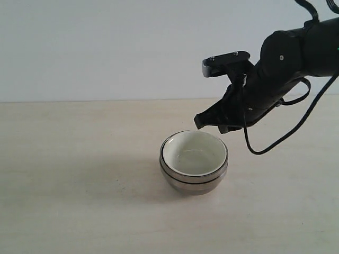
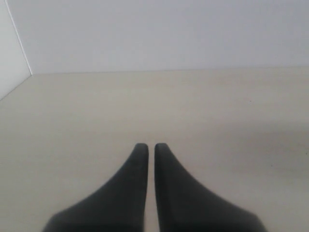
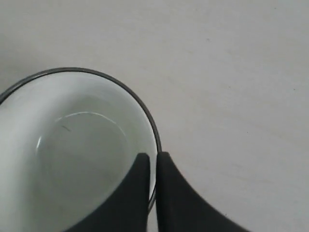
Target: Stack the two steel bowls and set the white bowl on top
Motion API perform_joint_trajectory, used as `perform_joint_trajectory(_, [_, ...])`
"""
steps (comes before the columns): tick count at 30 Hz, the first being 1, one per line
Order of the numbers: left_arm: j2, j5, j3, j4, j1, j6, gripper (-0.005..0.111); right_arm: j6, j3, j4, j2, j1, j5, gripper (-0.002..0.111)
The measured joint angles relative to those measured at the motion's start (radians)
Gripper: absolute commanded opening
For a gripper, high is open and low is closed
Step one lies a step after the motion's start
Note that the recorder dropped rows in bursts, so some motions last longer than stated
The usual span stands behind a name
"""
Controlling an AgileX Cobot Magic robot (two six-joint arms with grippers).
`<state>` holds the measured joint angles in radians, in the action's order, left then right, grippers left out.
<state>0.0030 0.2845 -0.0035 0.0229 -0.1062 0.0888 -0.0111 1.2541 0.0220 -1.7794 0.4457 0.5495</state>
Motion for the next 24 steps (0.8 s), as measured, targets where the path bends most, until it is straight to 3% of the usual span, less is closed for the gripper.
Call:
perform_joint_trajectory(13, [0.000, 0.000, 0.000, 0.000, 0.000, 0.000, 0.004, 0.011, 0.000, -0.002, -0.083, 0.000, 0.006, 0.000])
perform_joint_trajectory(19, [0.000, 0.000, 0.000, 0.000, 0.000, 0.000, 0.004, 0.011, 0.000, 0.041, -0.048, 0.016, -0.152, 0.000])
perform_joint_trajectory(24, [0.000, 0.000, 0.000, 0.000, 0.000, 0.000, 0.004, 0.011, 0.000, 0.054, -0.107, 0.094, -0.286, 0.000])
